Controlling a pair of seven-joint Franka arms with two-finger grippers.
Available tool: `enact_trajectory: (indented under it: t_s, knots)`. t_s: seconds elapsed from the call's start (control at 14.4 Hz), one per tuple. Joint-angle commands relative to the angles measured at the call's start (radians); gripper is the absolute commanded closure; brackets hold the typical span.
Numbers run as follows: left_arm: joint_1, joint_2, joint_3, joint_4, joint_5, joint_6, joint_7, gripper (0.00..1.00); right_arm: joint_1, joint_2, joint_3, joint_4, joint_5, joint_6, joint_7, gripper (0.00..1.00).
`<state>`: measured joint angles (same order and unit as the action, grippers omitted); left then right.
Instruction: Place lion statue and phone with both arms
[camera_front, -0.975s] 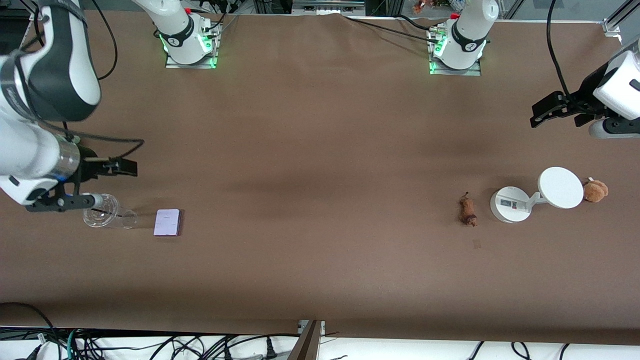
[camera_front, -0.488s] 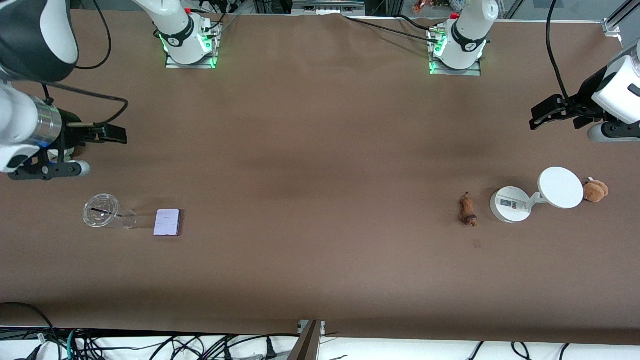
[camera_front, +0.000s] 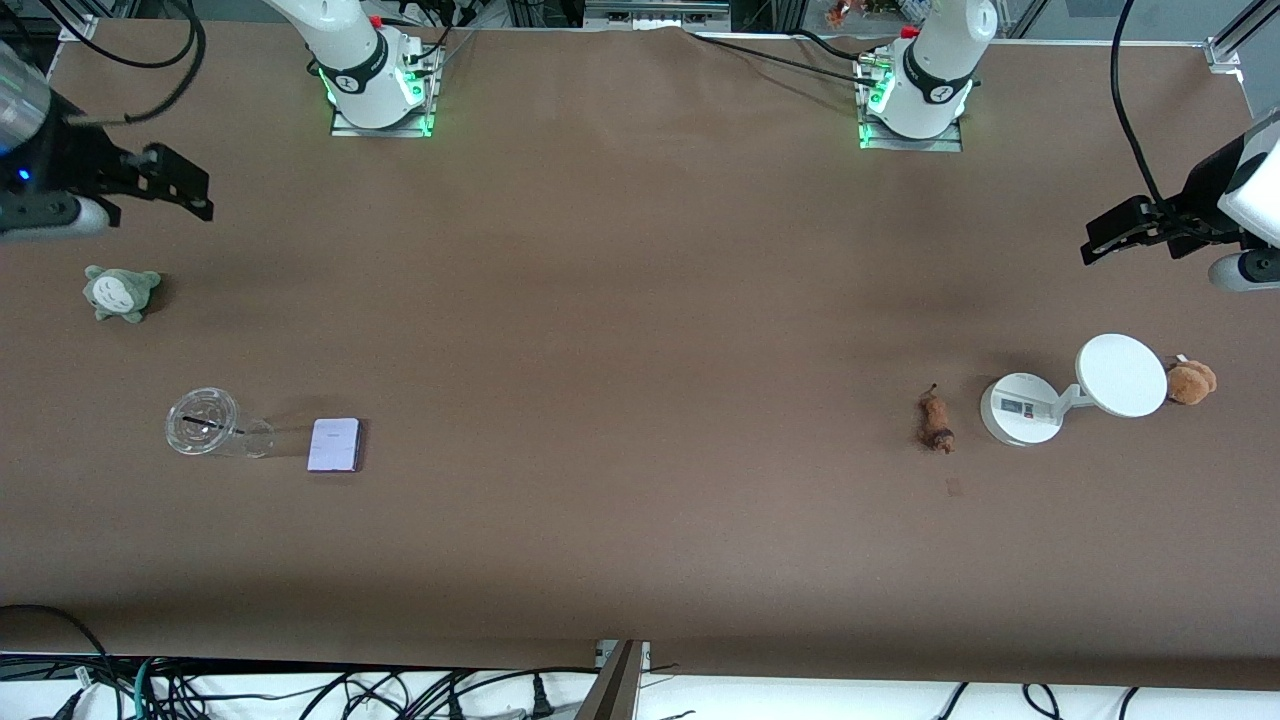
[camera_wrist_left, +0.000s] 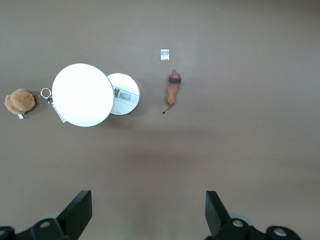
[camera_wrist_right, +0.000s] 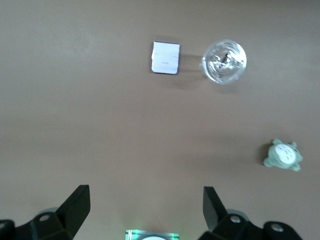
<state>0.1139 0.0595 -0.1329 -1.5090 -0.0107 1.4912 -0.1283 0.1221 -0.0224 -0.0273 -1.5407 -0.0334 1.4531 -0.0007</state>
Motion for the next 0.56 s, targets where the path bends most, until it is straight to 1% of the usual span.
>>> enact_trajectory:
  t_s: [0.0, 0.21, 0.49]
  knots:
    - [0.004, 0.016, -0.004, 0.026, 0.021, -0.009, -0.002, 0.0, 0.028, -0.011, -0.002, -0.032, -0.039, -0.025, -0.008, 0.0]
    - [0.003, 0.017, -0.005, 0.027, 0.023, -0.009, -0.002, 0.0, 0.03, 0.042, -0.002, 0.037, -0.031, -0.054, -0.009, 0.0]
    - [0.001, 0.028, -0.007, 0.033, 0.021, -0.003, -0.002, 0.0, 0.033, 0.05, 0.0, 0.039, -0.03, -0.045, -0.001, 0.0]
